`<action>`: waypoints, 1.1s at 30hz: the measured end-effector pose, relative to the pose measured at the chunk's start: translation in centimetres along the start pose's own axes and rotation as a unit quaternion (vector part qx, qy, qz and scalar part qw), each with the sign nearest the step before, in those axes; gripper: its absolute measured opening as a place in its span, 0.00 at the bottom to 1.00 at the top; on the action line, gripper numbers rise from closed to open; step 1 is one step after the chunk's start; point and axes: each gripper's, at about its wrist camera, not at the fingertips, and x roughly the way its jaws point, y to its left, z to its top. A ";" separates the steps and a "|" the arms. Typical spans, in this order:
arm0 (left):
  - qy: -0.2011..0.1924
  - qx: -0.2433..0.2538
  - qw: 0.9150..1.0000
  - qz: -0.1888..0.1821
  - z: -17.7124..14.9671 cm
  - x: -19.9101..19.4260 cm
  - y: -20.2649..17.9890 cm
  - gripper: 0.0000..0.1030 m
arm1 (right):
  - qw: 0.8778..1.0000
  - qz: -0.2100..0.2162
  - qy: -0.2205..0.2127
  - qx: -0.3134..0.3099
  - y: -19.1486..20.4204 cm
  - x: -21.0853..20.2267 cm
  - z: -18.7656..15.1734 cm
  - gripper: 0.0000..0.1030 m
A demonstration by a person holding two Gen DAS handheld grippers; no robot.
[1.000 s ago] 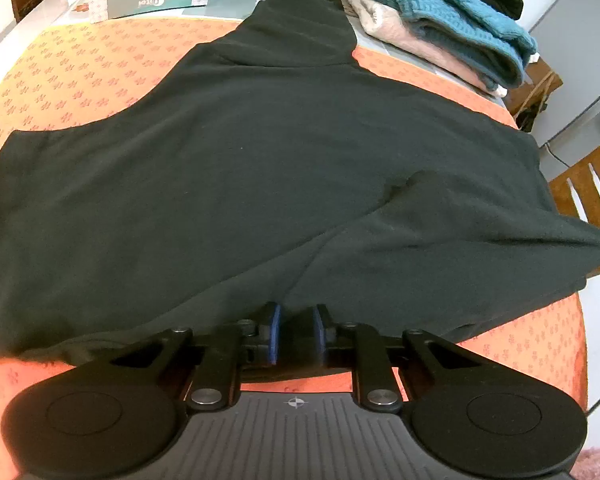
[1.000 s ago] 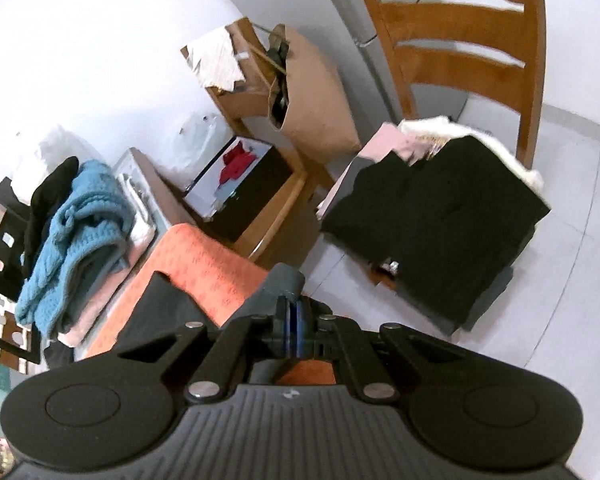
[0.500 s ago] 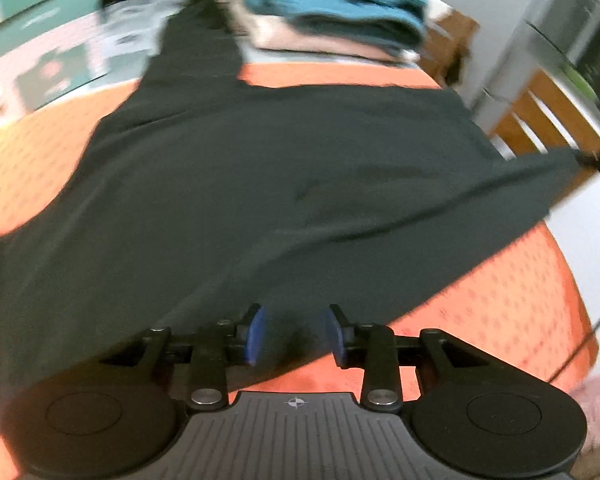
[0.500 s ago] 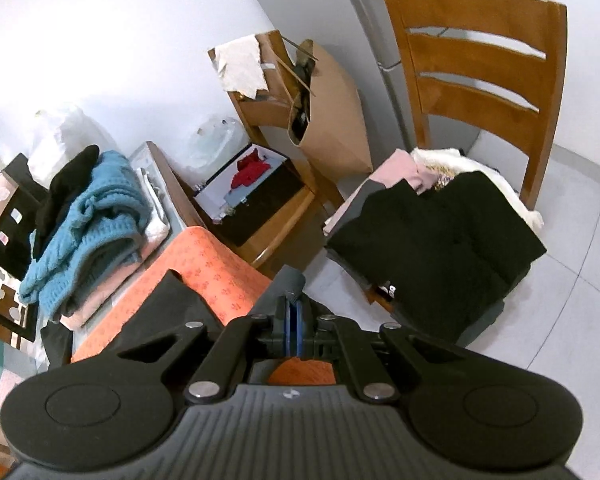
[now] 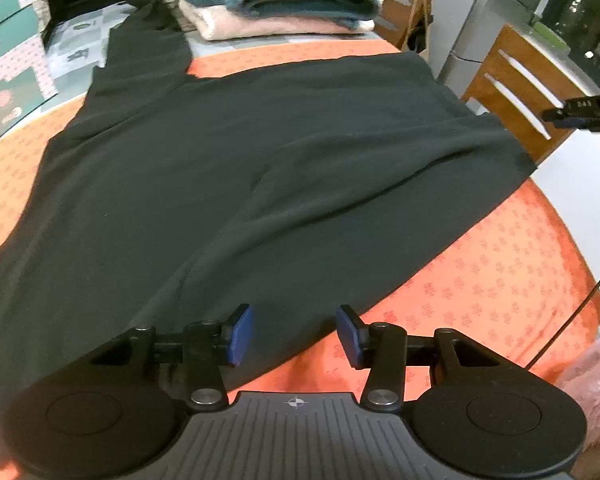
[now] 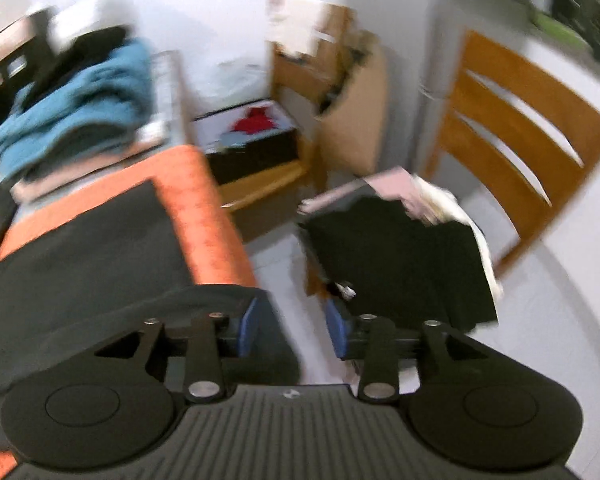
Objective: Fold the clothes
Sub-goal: 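Reach the right gripper to the shirt's collar end and grasp it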
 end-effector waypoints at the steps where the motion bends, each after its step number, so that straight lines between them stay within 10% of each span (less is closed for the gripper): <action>1: -0.001 0.000 1.000 -0.002 0.1 0.0 -0.1 0.48 | 1.000 0.017 0.000 -0.019 1.1 -0.2 0.2 0.42; 18: 0.010 -0.050 0.998 -0.025 -0.6 1.2 2.1 0.48 | 0.928 0.268 0.037 -0.256 23.6 -0.1 -0.8 0.46; 33: -0.004 -0.059 0.998 -0.037 -1.1 1.1 2.4 0.48 | 0.873 0.260 0.056 -0.410 33.7 5.2 -4.0 0.46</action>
